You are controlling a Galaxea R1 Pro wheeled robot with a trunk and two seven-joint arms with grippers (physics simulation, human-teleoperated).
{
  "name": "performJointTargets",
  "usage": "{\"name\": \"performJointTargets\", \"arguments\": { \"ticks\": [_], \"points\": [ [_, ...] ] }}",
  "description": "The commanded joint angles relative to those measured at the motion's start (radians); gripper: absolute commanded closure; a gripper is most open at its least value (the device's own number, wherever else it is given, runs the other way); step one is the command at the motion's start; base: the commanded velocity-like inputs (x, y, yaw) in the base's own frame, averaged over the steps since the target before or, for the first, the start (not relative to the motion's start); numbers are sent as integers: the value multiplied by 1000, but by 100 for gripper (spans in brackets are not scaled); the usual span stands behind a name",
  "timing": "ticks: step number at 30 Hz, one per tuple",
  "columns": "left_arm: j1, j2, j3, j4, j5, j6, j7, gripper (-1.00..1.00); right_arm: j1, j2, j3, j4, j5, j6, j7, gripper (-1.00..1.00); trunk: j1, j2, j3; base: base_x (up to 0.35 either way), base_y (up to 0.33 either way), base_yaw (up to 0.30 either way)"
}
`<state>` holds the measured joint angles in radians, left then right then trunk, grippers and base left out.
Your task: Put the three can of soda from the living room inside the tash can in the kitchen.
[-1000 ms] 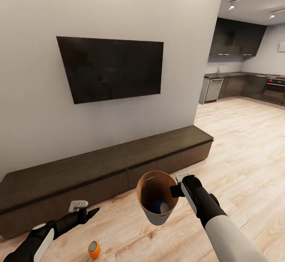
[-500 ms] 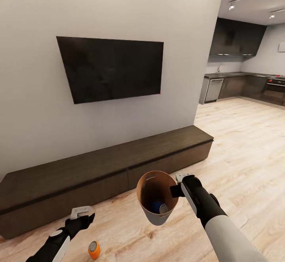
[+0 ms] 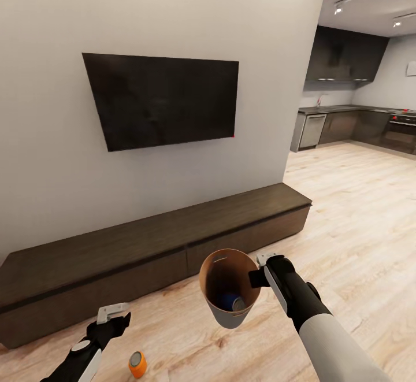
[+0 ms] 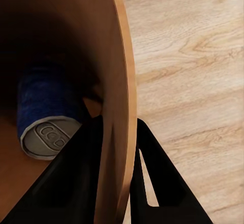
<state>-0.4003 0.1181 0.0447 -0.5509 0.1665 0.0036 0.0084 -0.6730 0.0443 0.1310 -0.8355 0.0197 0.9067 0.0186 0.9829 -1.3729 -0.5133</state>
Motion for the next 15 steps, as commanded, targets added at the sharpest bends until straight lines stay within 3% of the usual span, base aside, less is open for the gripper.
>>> {"name": "performJointTargets", "arguments": {
  "ticks": [1,6,15],
  "points": [
    [0,0,0,0,0,-1,0,-100,0,0,-1,0,-14,0,4,100,0,0,0,0,0,0],
    [0,0,0,0,-1,-3,1,-100,0,0,-1,0,-14,0,4,100,0,0,0,32,0,0],
    [0,0,0,-1,-1,-4,-1,-100,0,0,-1,0,-14,0,4,100,0,0,0,163,0,0]
  ]
}}
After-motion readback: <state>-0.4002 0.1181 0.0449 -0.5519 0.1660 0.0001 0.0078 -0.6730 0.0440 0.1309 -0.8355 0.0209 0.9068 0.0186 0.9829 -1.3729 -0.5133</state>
